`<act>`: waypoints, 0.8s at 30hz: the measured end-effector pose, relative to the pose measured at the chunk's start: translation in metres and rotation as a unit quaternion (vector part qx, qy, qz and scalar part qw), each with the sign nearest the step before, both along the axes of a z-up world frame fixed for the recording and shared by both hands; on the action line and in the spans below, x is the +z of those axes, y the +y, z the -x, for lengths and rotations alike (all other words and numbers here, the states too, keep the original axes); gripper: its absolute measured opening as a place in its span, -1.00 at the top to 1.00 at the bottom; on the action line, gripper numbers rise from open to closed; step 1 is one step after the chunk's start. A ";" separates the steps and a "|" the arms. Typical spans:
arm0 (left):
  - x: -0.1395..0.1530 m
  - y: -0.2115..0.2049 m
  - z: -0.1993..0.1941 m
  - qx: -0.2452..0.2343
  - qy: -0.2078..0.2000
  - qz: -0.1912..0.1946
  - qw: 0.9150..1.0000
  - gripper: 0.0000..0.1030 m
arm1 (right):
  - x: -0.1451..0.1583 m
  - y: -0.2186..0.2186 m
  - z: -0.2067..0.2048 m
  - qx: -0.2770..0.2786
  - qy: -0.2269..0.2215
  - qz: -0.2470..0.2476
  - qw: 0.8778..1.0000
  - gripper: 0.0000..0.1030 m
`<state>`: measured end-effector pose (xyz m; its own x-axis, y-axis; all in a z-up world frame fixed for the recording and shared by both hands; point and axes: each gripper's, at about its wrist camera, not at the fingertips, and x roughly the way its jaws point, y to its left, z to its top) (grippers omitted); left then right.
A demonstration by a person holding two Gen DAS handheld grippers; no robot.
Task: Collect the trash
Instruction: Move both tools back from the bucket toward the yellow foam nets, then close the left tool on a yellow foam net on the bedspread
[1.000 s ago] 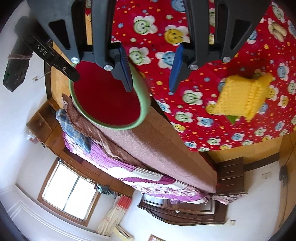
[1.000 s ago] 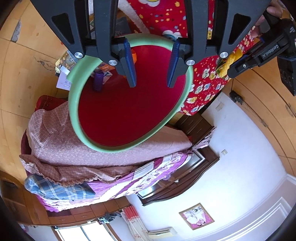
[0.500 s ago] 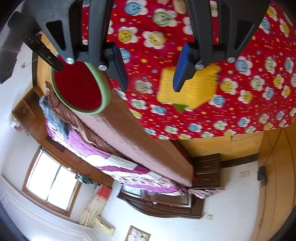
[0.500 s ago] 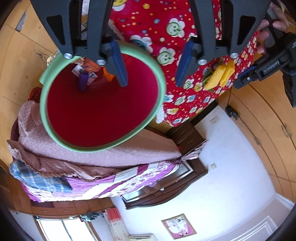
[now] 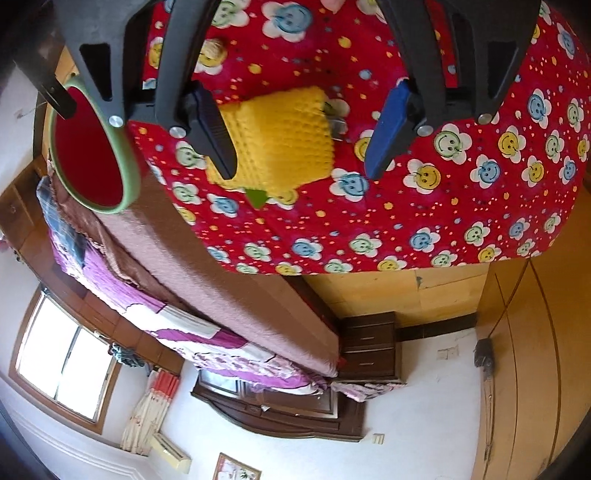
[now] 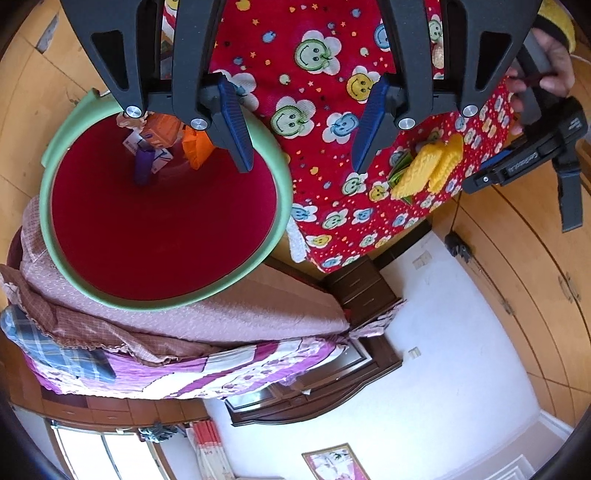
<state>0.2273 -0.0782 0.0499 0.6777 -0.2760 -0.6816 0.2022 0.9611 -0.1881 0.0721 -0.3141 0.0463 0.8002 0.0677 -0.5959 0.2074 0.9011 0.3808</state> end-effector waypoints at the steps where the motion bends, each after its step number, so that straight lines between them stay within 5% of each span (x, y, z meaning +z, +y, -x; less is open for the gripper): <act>1: -0.003 0.001 -0.003 0.002 0.002 -0.001 1.000 -0.39 | -0.001 0.001 -0.001 0.001 0.001 0.000 1.000 -0.10; 9: -0.023 0.003 -0.018 0.007 0.024 -0.009 1.000 -0.41 | -0.005 0.003 -0.006 0.000 0.007 0.001 1.000 -0.10; 18: -0.037 0.004 -0.027 0.001 0.058 0.029 0.998 -0.40 | -0.012 -0.001 -0.008 0.000 0.011 -0.007 1.000 -0.10; 24: -0.039 0.002 -0.022 -0.019 0.075 0.062 0.995 -0.15 | -0.013 -0.002 -0.008 0.002 0.009 -0.012 1.000 -0.10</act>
<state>0.2489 -0.0765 0.0111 0.5585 -0.3875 -0.7334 0.1983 0.9209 -0.3356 0.0801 -0.3161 0.0328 0.7889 0.0856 -0.6086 0.2103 0.8928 0.3983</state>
